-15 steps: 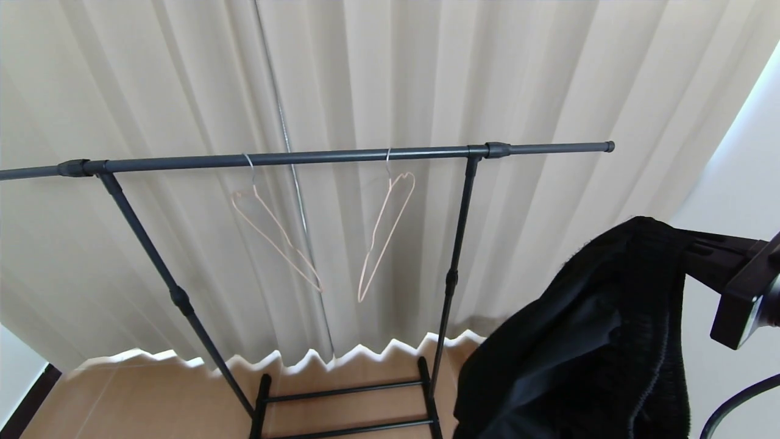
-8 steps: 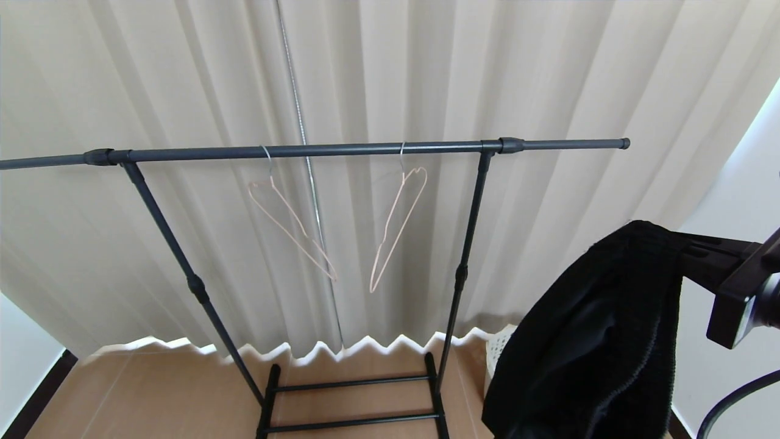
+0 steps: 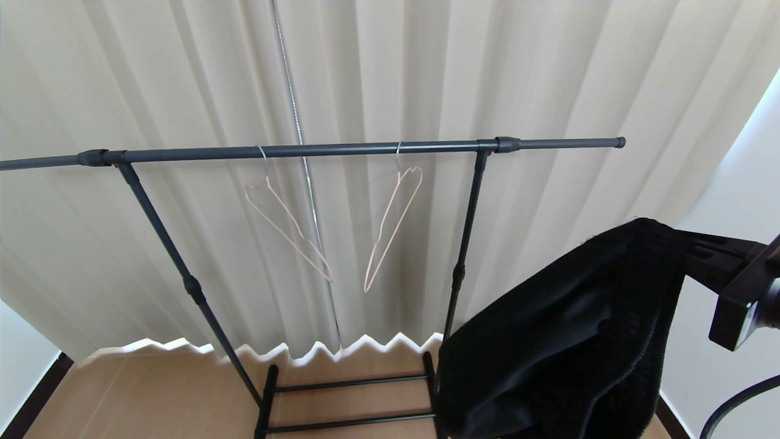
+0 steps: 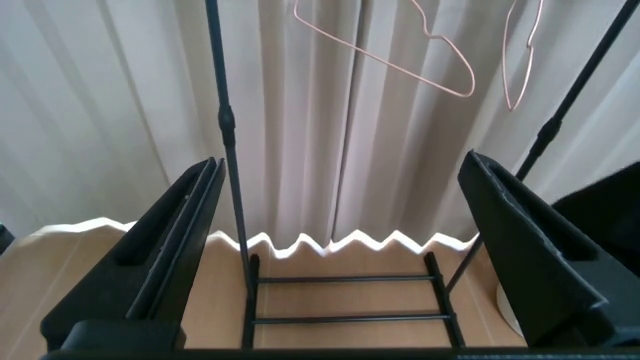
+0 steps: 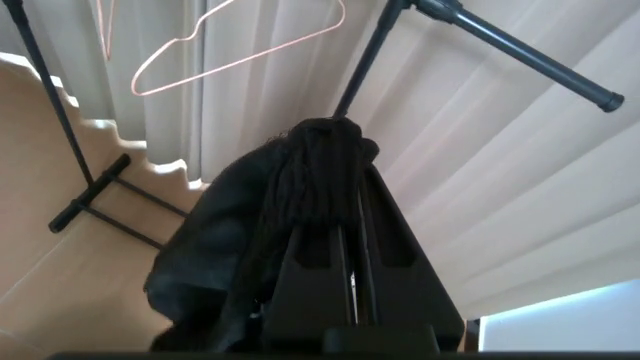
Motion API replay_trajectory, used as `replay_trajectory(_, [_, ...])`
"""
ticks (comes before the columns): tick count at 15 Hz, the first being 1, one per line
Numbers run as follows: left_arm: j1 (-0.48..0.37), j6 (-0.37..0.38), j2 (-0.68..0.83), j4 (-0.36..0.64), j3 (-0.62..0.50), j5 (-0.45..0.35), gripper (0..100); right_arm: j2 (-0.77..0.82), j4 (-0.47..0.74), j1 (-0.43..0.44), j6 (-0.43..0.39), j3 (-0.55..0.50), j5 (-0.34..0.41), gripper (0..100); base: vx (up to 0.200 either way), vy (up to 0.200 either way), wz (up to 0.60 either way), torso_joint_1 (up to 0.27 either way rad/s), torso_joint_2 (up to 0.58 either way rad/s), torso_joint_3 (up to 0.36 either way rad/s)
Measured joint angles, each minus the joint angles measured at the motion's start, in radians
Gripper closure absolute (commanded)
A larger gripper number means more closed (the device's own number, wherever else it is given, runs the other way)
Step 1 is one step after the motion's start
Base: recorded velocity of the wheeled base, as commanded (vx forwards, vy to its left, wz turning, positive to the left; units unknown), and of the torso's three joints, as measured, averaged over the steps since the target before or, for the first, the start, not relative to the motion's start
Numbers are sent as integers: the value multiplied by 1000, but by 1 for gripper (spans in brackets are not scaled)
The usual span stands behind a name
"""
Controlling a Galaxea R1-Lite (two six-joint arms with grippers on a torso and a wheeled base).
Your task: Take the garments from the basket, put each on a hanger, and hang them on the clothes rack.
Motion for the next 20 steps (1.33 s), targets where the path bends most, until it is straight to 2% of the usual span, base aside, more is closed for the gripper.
replay_trajectory(4, [-1, 21, 5, 6, 0, -6, 0, 35, -115, 8, 1, 39, 0, 100, 0, 0, 0, 0, 0, 0])
replay_trajectory(7, [-7, 25, 54, 7, 0, -6, 0, 94, -169, 65, 33, 42, -7, 100, 0, 0, 0, 0, 0, 0])
replay_trajectory(9, [-8, 54, 115, 6, 0, -5, 0, 137, -243, 118, 131, 39, -11, 100, 0, 0, 0, 0, 0, 0])
replay_trajectory(11, [-7, 109, 200, 4, 0, -18, 0, 171, -259, 154, 237, 8, -16, 100, 0, 0, 0, 0, 0, 0])
replay_trajectory(13, [-11, 167, 304, 4, -10, -81, 0, 206, -259, 173, 296, -33, -17, 100, 0, 0, 0, 0, 0, 0])
replay_trajectory(15, [-30, 172, 437, 0, -77, -206, 0, 246, -264, 193, 309, -55, -23, 100, 0, 0, 0, 0, 0, 0])
replay_trajectory(17, [-95, 116, 581, -14, -162, -290, 0, 288, -264, 217, 310, -78, -37, 100, 0, 0, 0, 0, 0, 0])
replay_trajectory(20, [-286, -85, 830, -155, -262, -319, 0, 374, -267, 272, 315, -148, -114, 100, 0, 0, 0, 0, 0, 0])
